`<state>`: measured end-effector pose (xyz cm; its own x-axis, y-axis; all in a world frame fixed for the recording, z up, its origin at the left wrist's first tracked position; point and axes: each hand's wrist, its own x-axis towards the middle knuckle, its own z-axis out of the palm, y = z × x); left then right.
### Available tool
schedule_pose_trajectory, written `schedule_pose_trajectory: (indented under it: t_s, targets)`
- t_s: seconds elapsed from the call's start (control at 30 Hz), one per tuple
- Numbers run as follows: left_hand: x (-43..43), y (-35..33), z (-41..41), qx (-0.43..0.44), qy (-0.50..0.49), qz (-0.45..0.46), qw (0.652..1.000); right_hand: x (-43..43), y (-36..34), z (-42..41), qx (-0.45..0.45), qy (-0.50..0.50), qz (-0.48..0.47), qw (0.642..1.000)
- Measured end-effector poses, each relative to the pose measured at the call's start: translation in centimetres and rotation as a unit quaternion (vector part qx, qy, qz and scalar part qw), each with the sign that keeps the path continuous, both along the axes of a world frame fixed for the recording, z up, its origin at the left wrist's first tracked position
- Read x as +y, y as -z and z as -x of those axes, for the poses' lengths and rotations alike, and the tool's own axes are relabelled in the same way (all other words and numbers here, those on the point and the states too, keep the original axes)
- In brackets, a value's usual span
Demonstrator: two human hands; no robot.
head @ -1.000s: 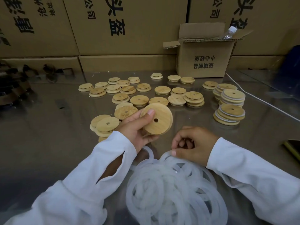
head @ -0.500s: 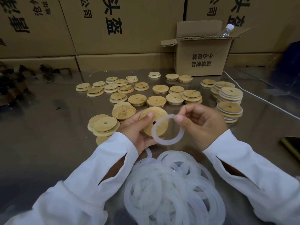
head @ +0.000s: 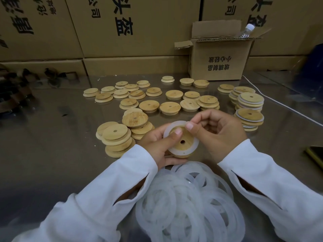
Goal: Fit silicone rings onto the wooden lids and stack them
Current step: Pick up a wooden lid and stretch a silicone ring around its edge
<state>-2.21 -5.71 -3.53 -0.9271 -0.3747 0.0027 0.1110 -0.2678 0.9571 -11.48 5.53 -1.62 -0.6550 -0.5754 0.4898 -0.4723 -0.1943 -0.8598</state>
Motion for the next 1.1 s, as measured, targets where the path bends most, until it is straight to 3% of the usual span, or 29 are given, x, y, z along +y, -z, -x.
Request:
schedule_pose_trajectory:
  t_s: [0.27, 0.6, 1.1]
  targets:
    - [0.18, -0.15, -0.01, 0.002, -0.002, 0.009, 1.0, -0.04, 0.19, 0.5, -0.011, 0.047, -0.011, 0.999]
    - [0.05, -0.15, -0.08, 0.002, -0.023, 0.012, 1.0, -0.03, 0.2, 0.39, 0.011, 0.042, -0.04, 0.998]
    - [-0.16, -0.41, -0.11, 0.043, -0.069, 0.046, 0.996, -0.12, -0.3, -0.33, -0.029, 0.036, -0.031, 0.998]
